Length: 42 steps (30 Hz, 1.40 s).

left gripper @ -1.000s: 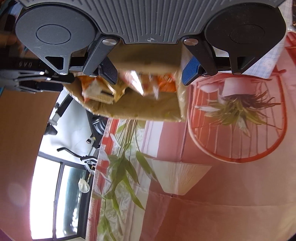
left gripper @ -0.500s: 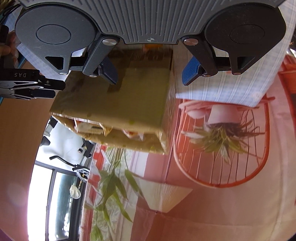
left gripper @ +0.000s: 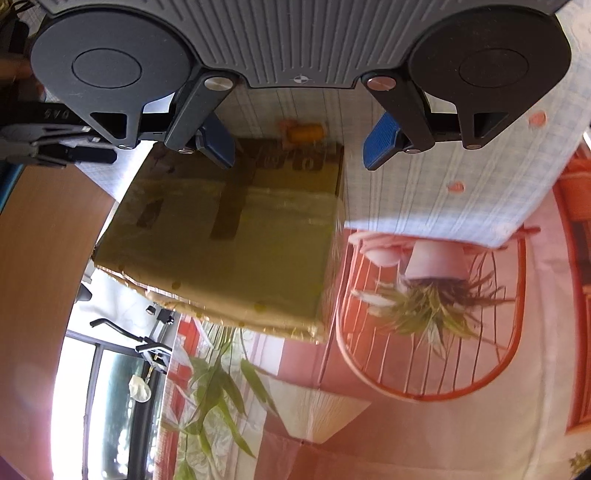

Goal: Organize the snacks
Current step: 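Move both grippers back down to the snacks on the tablecloth, then grasp the white spicy-strip packet with the left gripper while the right grasps the yellow packet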

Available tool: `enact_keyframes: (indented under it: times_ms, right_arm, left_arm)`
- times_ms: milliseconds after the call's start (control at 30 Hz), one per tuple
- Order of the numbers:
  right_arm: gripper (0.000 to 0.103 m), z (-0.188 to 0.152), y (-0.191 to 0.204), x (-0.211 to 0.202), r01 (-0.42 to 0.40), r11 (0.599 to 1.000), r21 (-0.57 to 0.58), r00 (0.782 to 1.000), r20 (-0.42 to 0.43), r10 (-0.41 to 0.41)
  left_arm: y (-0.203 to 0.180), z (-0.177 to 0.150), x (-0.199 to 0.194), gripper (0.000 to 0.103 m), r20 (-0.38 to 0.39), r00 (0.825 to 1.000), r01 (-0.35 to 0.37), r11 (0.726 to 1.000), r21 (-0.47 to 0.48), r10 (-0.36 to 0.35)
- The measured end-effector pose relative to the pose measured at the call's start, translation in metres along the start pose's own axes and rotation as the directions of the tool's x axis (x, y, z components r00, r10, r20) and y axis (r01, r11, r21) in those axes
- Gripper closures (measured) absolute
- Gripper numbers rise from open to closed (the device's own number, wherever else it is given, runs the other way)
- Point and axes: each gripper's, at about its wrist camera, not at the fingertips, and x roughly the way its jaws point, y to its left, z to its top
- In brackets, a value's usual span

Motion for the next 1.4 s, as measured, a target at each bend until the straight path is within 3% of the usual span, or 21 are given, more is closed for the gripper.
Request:
enact_keyframes:
  times_ms: [333, 600, 867, 1333, 1400]
  right_arm:
    - [0.037, -0.051, -0.004, 0.016, -0.027, 0.998, 0.060, 0.994, -0.100, 0.033]
    - [0.033, -0.064, 0.020, 0.019, -0.065, 0.998, 0.002, 0.990, -0.129, 0.065]
    - [0.030, -0.070, 0.015, 0.008, -0.005, 1.000, -0.003, 0.994, -0.107, 0.005]
    - [0.030, -0.076, -0.003, 0.012, 0.078, 0.996, 0.041, 0.986, -0.153, -0.071]
    - [0.026, -0.077, -0.003, 0.013, 0.084, 0.996, 0.044, 0.985, -0.154, -0.076]
  left_arm:
    - [0.005, -0.029, 0.003, 0.024, -0.041, 0.999, -0.023, 0.999, -0.025, 0.022]
    - [0.001, -0.041, 0.010, 0.024, -0.083, 0.996, -0.009, 1.000, -0.017, 0.008]
    - [-0.002, -0.049, 0.014, 0.024, -0.110, 0.994, 0.003, 1.000, -0.013, -0.004]
    - [-0.002, -0.055, 0.018, 0.024, -0.138, 0.990, 0.006, 1.000, -0.019, -0.008]
    - [-0.002, -0.055, 0.017, 0.024, -0.138, 0.990, 0.005, 1.000, -0.019, -0.008]
